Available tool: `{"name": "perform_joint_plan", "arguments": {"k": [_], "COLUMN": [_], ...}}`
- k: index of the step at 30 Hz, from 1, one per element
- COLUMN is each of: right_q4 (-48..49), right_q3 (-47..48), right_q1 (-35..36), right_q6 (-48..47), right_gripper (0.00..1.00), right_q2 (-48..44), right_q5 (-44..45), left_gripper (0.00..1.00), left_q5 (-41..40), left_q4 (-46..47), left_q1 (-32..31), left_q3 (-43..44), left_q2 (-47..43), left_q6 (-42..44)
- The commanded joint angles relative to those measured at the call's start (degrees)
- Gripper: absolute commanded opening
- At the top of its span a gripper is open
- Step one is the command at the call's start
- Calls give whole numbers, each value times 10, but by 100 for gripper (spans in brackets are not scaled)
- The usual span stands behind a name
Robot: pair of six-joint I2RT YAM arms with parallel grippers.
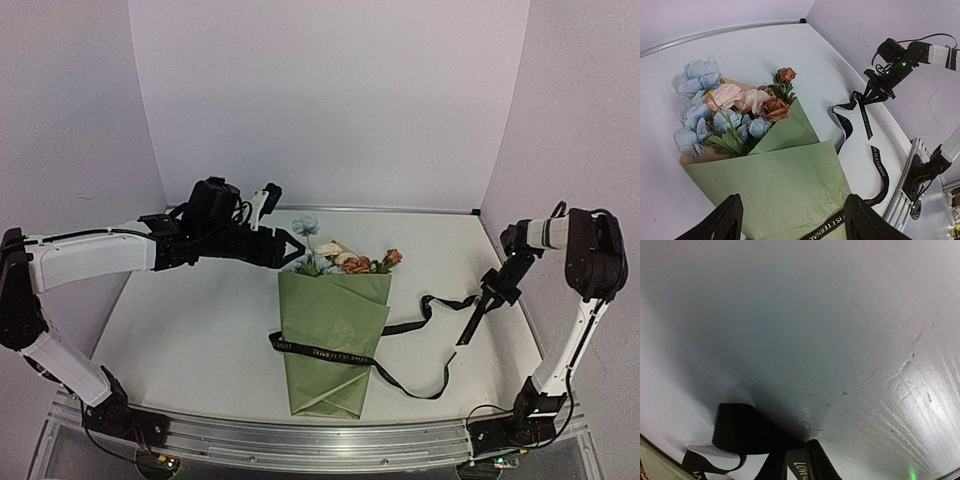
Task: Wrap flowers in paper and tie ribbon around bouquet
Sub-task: Pick up the right side of the ribbon from the center of the board.
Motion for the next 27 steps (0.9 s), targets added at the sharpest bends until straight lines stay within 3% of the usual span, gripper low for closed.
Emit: {"name": "perform_joint_plan", "arguments": {"k": [1, 8, 17, 27], "right_q4": [-14, 17, 79, 61], "right_q3": [13, -46, -156, -141], "right_q1": [-2, 16, 104, 181], "right_q6": [16, 39, 97, 132], "right_gripper": [3, 0, 0, 0], "right_q2": [12, -40, -185, -304], "right_q5": [-7, -11, -18, -9], "left_gripper": [72, 72, 72, 72], "left_q5": [6, 7, 14, 24], "left_q4": [-5, -5, -9, 4], "left_q1": [4, 5, 5, 8], "left_q3": [29, 35, 38, 10], "left_q2": [-11, -8, -8, -3], "left_q6": [6, 5, 5, -14]}}
